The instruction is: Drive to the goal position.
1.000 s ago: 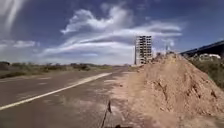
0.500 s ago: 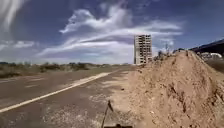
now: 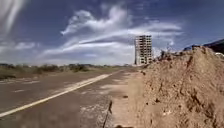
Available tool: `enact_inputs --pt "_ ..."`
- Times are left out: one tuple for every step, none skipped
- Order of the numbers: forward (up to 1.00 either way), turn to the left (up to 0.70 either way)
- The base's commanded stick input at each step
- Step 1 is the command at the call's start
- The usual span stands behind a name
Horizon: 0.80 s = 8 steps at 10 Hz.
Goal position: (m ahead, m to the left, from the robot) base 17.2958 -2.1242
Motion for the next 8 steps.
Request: enact_inputs --pt "1.0 0.07" --pt "1.0 0.01" --pt "1.0 0.0" --pt "1.0 0.0" --pt "1.0 0.0" --pt "1.0 0.0" --pt "1.0 0.0" --pt "1.0 0.0"
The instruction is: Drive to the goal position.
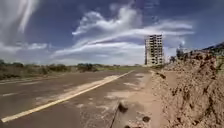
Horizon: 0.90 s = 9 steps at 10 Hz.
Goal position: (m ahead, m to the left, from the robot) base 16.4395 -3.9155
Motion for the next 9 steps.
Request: enact_inputs --pt "1.0 0.0" --pt "1.0 0.0" --pt "1.0 0.0" --pt "1.0 0.0" --pt "1.0 0.0" --pt "1.0 0.0" --pt "1.0 -0.05" --pt "1.0 -0.12" --pt "1.0 -0.4"
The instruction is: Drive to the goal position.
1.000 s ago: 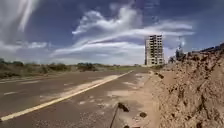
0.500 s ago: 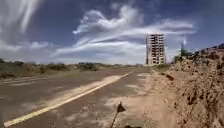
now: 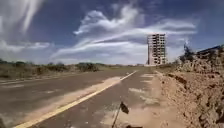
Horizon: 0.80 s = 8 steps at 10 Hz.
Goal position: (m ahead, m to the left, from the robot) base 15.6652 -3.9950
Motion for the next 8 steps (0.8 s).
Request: enact_inputs --pt "1.0 -0.4" --pt "1.0 -0.4" --pt "1.0 -0.4" --pt "1.0 -0.4" --pt "1.0 -0.4" --pt "1.0 -0.4" --pt "1.0 -0.4" --pt "1.0 -0.4"
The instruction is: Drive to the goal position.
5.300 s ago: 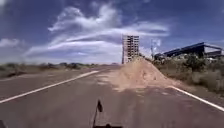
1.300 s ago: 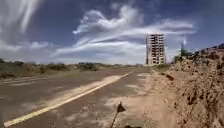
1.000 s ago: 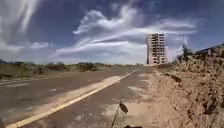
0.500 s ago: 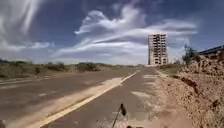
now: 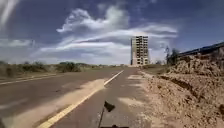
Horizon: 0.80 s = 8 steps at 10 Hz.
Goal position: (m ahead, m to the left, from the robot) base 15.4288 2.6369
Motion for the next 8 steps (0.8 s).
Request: enact_inputs --pt "1.0 -0.22" --pt "1.0 -0.11" --pt "1.0 0.0" --pt "1.0 0.0" --pt "1.0 0.0" --pt "1.0 0.0" --pt "1.0 0.0" --pt "1.0 0.0"
